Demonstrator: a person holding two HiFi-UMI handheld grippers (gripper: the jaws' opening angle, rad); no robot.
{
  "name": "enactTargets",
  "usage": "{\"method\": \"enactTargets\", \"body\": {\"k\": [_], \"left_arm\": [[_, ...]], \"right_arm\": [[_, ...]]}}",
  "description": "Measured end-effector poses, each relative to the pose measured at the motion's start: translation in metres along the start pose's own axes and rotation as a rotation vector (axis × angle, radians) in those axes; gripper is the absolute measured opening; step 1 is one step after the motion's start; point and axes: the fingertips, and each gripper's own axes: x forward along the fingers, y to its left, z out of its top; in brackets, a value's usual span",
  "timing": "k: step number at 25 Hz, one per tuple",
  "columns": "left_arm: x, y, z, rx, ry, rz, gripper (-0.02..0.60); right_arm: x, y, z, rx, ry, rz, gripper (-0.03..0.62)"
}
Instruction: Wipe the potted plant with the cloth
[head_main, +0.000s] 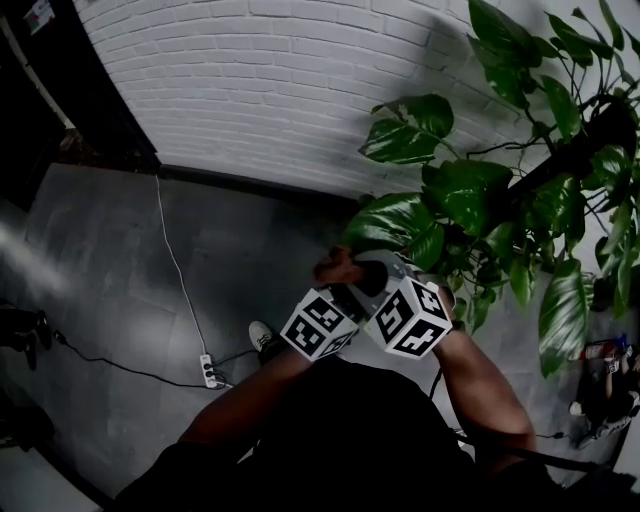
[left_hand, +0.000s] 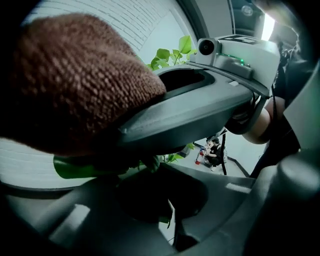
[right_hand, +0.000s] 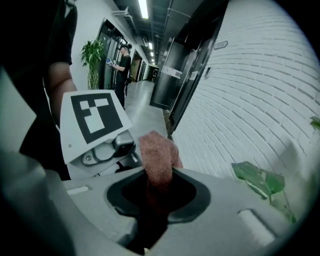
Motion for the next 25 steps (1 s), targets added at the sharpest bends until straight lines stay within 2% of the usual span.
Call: {"method": "enactTargets", "body": {"k": [5, 10, 14, 19, 23, 25], "left_arm": [[-0.001, -0.005, 0.005, 0.014, 0.003, -0.019, 0.018], [-0.006, -0.003, 0.016, 0.048, -0.021, -0.053, 0.039], [-0.016, 0.001, 0.019, 0.044, -0.020, -0.120, 0.097], [-0.056, 0.014, 0.018, 0.079, 0.061, -0.233, 0.103], [-0.089, 0.061, 0.021, 0.104, 0.090, -0.231, 0.100], [-0.103, 0.091, 0.030, 0.104, 0.086, -0.226, 0.070]], "right_arm": [[-0.009, 0.016, 0.012, 0.040, -0.033, 0.053, 0.069], [-0.014, 0.011, 0.022, 0.114, -0.088, 0.019, 0.069], [-0.019, -0.011, 0.029, 0.176, -0.137, -0.094, 0.069], [-0.025, -0.039, 0.029, 0.332, -0.163, -0.247, 0.069], [-0.020, -0.053, 0.019, 0.432, -0.105, -0.322, 0.069], [-0.017, -0.058, 0.019, 0.491, -0.090, -0.380, 0.069]]}}
